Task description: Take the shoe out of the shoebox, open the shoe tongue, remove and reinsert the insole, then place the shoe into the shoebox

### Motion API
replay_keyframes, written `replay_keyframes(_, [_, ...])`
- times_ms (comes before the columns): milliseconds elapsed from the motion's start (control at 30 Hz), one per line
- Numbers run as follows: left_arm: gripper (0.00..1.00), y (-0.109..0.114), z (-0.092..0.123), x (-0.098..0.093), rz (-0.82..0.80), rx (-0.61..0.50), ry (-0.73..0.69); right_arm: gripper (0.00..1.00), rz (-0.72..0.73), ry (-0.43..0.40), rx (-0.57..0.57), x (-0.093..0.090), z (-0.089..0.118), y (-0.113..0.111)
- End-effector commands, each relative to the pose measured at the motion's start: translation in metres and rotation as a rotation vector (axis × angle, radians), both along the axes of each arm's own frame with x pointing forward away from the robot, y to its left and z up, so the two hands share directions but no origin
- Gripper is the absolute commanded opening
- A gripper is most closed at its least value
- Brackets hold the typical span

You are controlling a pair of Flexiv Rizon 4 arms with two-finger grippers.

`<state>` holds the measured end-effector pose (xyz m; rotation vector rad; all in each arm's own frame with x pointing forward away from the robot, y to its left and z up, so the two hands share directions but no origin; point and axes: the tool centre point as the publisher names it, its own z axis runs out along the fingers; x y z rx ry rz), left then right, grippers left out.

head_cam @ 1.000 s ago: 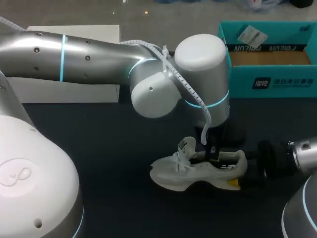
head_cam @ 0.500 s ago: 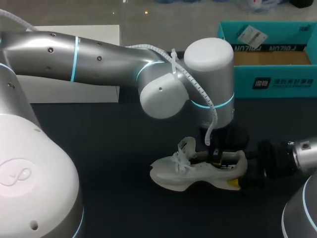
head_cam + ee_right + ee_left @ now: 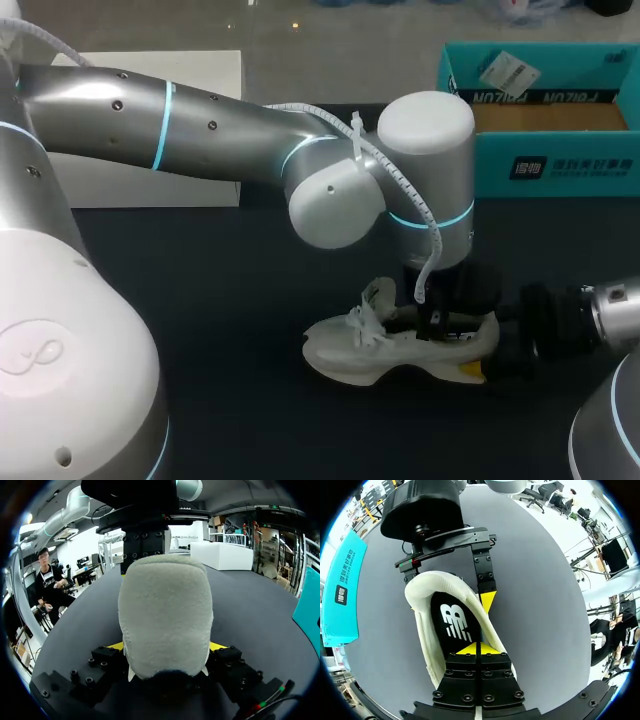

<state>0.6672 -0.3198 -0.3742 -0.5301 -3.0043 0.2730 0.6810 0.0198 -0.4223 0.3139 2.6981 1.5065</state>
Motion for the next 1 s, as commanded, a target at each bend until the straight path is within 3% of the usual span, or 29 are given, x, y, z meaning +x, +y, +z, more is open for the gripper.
replay_keyframes(33, [0.00, 0.002, 0.000, -0.004, -0.006, 0.000, 0.007, 0.00, -0.003, -0.001, -0.003, 0.000, 0.000, 0.001])
replay_keyframes(633, [0.00, 0.008, -0.015, -0.022, 0.010, 0.001, 0.072, 0.00, -0.003, -0.001, -0.003, 0.000, 0.000, 0.001])
replay_keyframes(1000, [0.00, 0.010, -0.030, -0.001, 0.044, 0.029, 0.057, 0.00, -0.003, -0.001, -0.003, 0.000, 0.000, 0.001])
